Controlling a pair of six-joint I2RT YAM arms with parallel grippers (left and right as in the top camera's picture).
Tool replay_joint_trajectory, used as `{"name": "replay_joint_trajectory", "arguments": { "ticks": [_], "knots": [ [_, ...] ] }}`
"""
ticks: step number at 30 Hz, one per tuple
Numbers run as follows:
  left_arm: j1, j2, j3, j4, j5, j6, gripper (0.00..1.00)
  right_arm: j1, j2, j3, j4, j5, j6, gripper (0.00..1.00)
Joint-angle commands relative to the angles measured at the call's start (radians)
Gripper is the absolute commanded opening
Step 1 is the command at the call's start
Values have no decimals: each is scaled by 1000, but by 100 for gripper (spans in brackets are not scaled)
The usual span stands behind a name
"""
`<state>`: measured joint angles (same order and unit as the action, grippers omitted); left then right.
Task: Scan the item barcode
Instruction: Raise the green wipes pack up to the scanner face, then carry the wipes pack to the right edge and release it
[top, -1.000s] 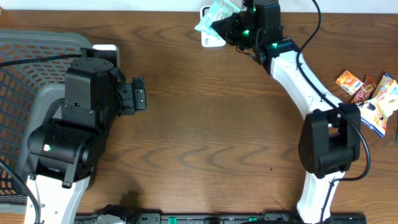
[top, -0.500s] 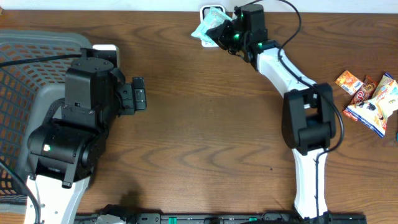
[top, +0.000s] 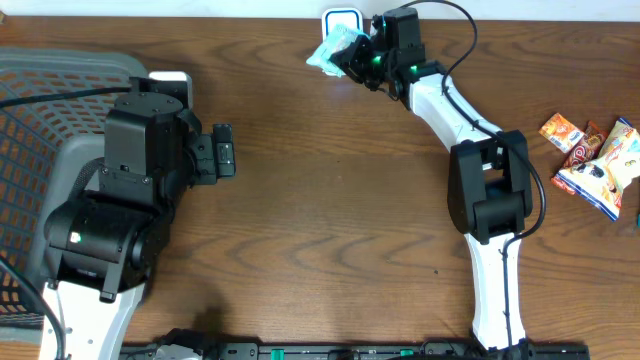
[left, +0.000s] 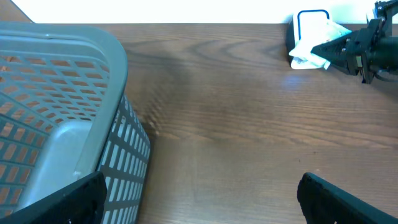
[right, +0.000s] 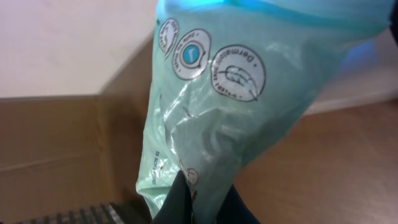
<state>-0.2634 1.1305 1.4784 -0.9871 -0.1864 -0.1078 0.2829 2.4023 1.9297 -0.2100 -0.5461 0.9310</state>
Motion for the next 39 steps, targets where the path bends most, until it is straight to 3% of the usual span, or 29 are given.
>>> {"name": "replay_joint_trajectory", "arguments": {
  "ticks": [1, 8, 17, 23, 31, 33, 35, 39],
  "knots": [
    [5, -1, 0, 0, -9, 2, 98, -16, 2, 63, -115, -10, -31, 1],
    [5, -1, 0, 0, -9, 2, 98, -101, -137, 88, -530, 113, -153, 1],
    [5, -1, 0, 0, -9, 2, 98, -307, -301, 88, -1065, 710, -121, 1],
    [5, -1, 0, 0, -9, 2, 98, -471, -275, 47, -1112, 859, -124, 1],
    [5, -1, 0, 0, -9, 2, 98, -591, -263, -45, -1038, 826, -124, 2],
    [5, -1, 0, 0, -9, 2, 98, -604, -267, -37, -1044, 792, -129, 18],
    [5, -1, 0, 0, -9, 2, 98, -611, -271, -19, -1054, 746, -155, 47],
    [5, -1, 0, 0, -9, 2, 98, -612, -305, 36, -1098, 703, -162, 66]
  ]
}}
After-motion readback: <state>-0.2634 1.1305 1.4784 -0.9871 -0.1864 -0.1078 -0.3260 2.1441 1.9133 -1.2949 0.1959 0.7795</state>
